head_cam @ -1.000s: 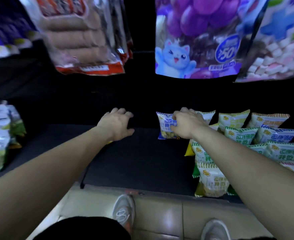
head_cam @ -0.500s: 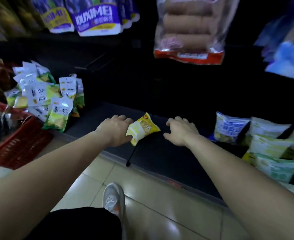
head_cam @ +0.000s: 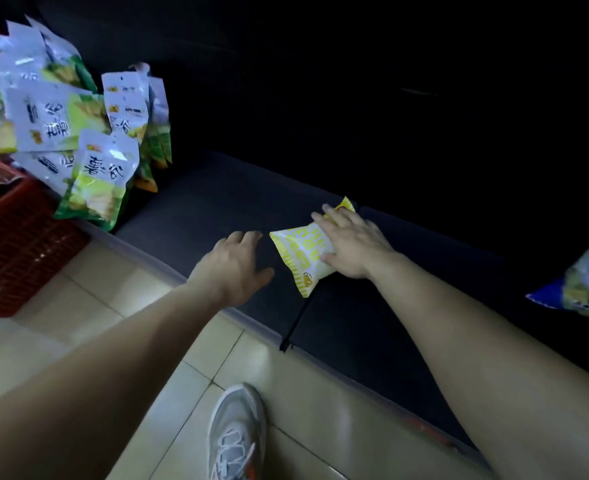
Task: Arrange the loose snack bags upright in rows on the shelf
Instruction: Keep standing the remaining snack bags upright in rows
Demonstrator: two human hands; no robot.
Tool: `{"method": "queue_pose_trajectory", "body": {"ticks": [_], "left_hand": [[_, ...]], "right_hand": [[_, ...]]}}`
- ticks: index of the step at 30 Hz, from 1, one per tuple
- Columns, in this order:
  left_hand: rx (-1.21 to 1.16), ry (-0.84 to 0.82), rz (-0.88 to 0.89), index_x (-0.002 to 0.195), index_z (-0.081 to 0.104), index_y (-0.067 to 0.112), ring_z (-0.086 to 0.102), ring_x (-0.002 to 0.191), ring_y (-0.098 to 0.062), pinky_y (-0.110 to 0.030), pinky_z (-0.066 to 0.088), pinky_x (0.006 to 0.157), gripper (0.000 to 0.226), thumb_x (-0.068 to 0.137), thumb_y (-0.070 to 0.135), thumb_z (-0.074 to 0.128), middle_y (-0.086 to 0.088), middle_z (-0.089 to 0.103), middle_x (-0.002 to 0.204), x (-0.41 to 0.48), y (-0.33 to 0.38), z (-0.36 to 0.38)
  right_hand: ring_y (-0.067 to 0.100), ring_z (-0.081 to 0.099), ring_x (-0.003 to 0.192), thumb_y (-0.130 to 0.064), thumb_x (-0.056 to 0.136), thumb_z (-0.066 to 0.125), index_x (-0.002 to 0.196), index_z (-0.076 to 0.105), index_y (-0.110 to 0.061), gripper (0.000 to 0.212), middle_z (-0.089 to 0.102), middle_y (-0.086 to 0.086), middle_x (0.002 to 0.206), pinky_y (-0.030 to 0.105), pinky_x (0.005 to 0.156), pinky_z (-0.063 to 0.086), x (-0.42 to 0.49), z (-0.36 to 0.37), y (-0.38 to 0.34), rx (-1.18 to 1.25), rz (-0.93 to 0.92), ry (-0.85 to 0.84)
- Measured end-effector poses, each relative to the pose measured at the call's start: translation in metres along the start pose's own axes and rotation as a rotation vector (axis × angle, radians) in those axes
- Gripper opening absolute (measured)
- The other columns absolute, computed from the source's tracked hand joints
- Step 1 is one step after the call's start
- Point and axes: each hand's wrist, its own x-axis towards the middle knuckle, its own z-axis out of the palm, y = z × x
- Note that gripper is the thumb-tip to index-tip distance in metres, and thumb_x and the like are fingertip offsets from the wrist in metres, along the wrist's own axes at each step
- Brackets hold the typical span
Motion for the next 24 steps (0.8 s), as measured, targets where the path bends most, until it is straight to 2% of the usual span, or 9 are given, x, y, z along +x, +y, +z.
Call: {"method": "queue_pose_trajectory", "body": {"ticks": [2,4,7,9,12,15,17,19,24], "left_hand": [[-0.044,-0.008,-0.037,0.148,0.029,0.021,0.036,0.133,-0.027,-0.042,0.039,0.103,0.074,0.087,0.049,0.06,-0.005,0.04,0.144,0.003,-0.003,0.008],[-0.042,-0.014,-0.041,0.148,0.029,0.022,0.037,0.132,-0.027,-0.042,0.039,0.102,0.073,0.087,0.049,0.06,-0.005,0.04,0.143,0.004,-0.004,0.012],[-0.042,-0.012,-0.038,0.148,0.029,0.022,0.037,0.132,-0.027,-0.043,0.04,0.101,0.073,0.087,0.049,0.06,-0.005,0.041,0.142,0.003,-0.003,0.014],[-0.045,-0.009,-0.031,0.147,0.03,0.022,0.038,0.131,-0.027,-0.043,0.041,0.101,0.073,0.087,0.049,0.059,-0.004,0.041,0.141,0.002,0.001,0.014],[-0.041,-0.014,0.001,0.147,0.031,0.021,0.039,0.13,-0.026,-0.043,0.042,0.099,0.072,0.087,0.05,0.059,-0.003,0.042,0.141,-0.002,0.008,0.013],[-0.017,-0.057,0.032,0.147,0.03,0.022,0.039,0.129,-0.026,-0.041,0.042,0.097,0.072,0.087,0.05,0.059,-0.002,0.041,0.14,-0.009,0.016,0.005],[0.023,-0.09,0.05,0.147,0.03,0.022,0.041,0.128,-0.026,-0.041,0.043,0.097,0.074,0.086,0.053,0.059,-0.003,0.041,0.14,-0.015,0.022,-0.006],[0.059,-0.124,0.08,0.147,0.03,0.022,0.041,0.127,-0.025,-0.041,0.043,0.097,0.078,0.085,0.057,0.06,-0.003,0.04,0.141,-0.022,0.031,-0.023],[0.003,-0.227,0.199,0.147,0.033,0.023,0.045,0.127,-0.021,-0.033,0.04,0.099,0.088,0.077,0.065,0.065,-0.001,0.039,0.144,-0.047,0.092,-0.068]], "right_hand": [[0.025,0.012,0.147,-0.052,0.09,0.057,0.157,0.013,-0.032,0.082,0.015,-0.005,0.163,0.05,0.113,0.021,0.012,-0.002,0.0,-0.06,-0.034,-0.018],[0.029,0.027,0.134,-0.07,0.077,0.06,0.153,0.025,-0.029,0.094,0.034,0.001,0.149,0.049,0.105,0.028,0.015,-0.007,0.001,-0.188,-0.029,0.03],[0.027,0.034,0.119,-0.091,0.054,0.056,0.131,0.048,-0.026,0.101,0.04,0.004,0.127,0.047,0.099,0.029,0.008,-0.01,0.006,-0.271,0.017,0.039],[0.027,0.039,0.119,-0.092,0.048,0.061,0.128,0.042,-0.024,0.107,0.04,0.004,0.127,0.046,0.095,0.033,-0.002,-0.006,0.011,-0.18,0.068,-0.008],[0.031,0.056,0.112,-0.085,0.046,0.069,0.135,0.029,-0.02,0.117,0.054,0.006,0.127,0.045,0.084,0.037,-0.021,0.003,0.014,-0.013,0.143,-0.076],[0.03,0.052,0.122,-0.088,0.041,0.067,0.145,0.026,-0.02,0.131,0.053,0.005,0.135,0.048,0.095,0.037,-0.052,0.004,0.018,0.014,0.168,-0.129],[0.026,0.048,0.124,-0.09,0.04,0.063,0.142,0.033,-0.024,0.126,0.049,0.001,0.136,0.047,0.098,0.037,-0.079,-0.001,0.023,-0.001,0.157,-0.129],[0.023,0.049,0.118,-0.089,0.039,0.064,0.137,0.037,-0.028,0.118,0.048,-0.005,0.127,0.044,0.097,0.04,-0.106,-0.016,0.029,0.052,0.151,-0.124],[0.016,0.052,0.108,-0.087,0.036,0.066,0.127,0.039,-0.029,0.112,0.049,-0.01,0.114,0.037,0.088,0.044,-0.174,-0.078,0.043,0.16,0.162,-0.039]]}}
